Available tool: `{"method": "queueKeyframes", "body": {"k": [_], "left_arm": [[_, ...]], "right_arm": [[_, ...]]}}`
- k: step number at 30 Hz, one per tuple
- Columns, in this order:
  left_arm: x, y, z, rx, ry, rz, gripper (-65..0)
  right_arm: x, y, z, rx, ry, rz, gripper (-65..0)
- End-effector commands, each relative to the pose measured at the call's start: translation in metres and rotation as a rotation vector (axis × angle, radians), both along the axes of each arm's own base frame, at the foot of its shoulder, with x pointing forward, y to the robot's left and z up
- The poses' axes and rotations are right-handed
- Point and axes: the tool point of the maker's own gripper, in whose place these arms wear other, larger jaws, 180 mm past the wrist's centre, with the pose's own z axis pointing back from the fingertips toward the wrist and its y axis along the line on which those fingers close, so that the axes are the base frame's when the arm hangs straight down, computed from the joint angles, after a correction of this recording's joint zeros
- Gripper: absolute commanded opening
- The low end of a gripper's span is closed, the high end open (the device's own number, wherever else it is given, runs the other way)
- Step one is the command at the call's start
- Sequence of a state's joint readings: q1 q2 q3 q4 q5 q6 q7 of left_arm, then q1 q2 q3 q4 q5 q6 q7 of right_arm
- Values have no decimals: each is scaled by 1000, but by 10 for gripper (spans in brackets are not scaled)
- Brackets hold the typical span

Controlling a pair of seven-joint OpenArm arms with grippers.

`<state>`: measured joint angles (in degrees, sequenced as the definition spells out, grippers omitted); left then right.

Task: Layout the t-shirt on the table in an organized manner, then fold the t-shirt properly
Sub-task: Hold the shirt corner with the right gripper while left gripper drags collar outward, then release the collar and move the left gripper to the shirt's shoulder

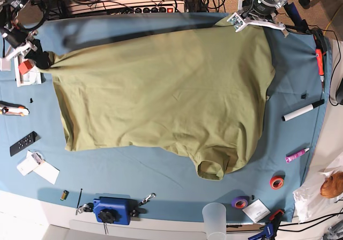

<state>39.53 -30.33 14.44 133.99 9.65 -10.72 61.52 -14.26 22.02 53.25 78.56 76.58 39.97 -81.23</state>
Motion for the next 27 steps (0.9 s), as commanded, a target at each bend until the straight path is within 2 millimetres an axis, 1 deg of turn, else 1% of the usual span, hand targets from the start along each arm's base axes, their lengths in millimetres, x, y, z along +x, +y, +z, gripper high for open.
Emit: {"method": "queueKeyframes", "body": {"k": [1, 5, 7, 10, 12, 15, 20, 23, 27], "left_arm": [[2, 6, 5, 26, -17, 7, -650], [10, 7, 8, 36, -62, -5, -650], [13, 12, 10, 69, -83, -1, -650], [19, 27, 15, 123, -123, 77, -650], [20, 32, 16, 149, -130, 83, -650], [20, 30, 16, 136, -131, 80, -650], [21, 28, 16, 132, -137, 65, -650], [33, 28, 22, 141, -194, 52, -650], [62, 22, 36, 112, -298, 36, -650]], "right_arm": [[6, -9, 18, -27, -51, -3, -650], [-1, -9, 14, -27, -30, -3, -650], [-2, -9, 13, -27, -28, -3, -650], [-5, -6, 18, -22, -43, 7, -650], [-9, -3, 21, -45, -37, 23, -650], [-16, 0, 21, -82, -13, 43, -650], [-18, -1, 16, -95, 11, 41, -650], [-18, -1, 12, -106, 24, 38, -650], [-15, -9, 4, -164, 75, 32, -650]]}}
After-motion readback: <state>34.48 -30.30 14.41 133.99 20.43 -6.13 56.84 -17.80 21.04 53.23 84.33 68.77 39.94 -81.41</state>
